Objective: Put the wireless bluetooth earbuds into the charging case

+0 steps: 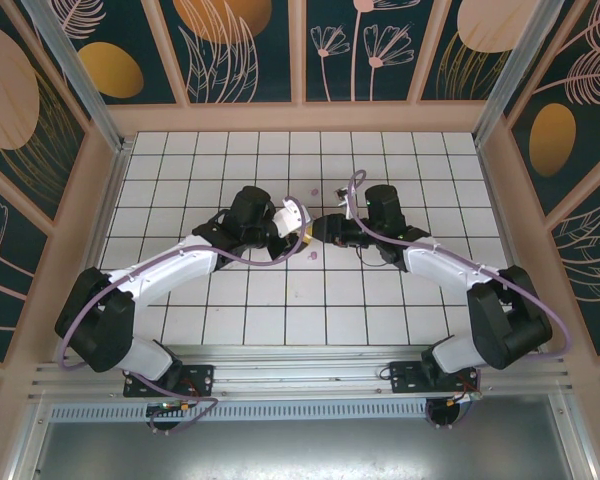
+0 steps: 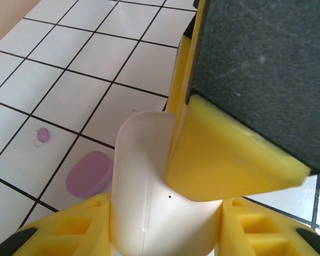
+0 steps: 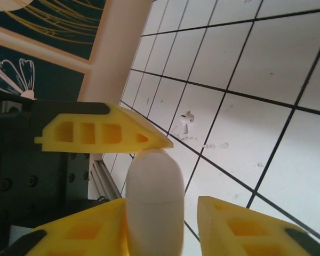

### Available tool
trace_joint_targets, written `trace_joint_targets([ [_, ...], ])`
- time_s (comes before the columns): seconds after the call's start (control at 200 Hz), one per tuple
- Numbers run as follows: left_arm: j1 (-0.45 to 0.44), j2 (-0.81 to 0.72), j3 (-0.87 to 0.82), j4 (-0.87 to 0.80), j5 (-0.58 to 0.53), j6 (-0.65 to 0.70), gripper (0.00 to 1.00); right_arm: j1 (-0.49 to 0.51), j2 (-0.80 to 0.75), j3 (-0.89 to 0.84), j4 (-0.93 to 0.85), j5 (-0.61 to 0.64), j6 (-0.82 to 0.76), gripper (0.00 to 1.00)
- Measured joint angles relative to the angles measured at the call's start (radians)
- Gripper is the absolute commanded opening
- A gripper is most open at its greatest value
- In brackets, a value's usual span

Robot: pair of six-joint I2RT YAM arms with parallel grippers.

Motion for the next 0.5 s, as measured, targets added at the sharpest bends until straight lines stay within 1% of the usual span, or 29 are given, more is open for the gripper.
trace_joint_targets([
  [0.075,0.0,0.0,0.0,0.0,0.0,0.003,0.29,-0.001,0.005,-0.002,0.023,-0.016,0.008,0.23],
  [0.2,0.0,0.0,0.0,0.001,0.0,0.003,0.36,-0.006,0.004,-0.023,0.066,-0.025,0.026,0.18],
  [0.4,-0.002,-0.002,-0.001,0.004,0.013,-0.005,0.55,-0.005,-0.026,-0.091,0.17,-0.013,0.052,0.1],
  [0.46,-0.005,-0.01,-0.001,0.008,0.017,-0.024,0.62,-0.006,-0.045,-0.112,0.198,0.002,0.052,0.09],
  [0.5,-0.006,-0.02,-0.001,0.01,0.017,-0.035,0.68,-0.008,-0.058,-0.124,0.212,0.016,0.053,0.08],
])
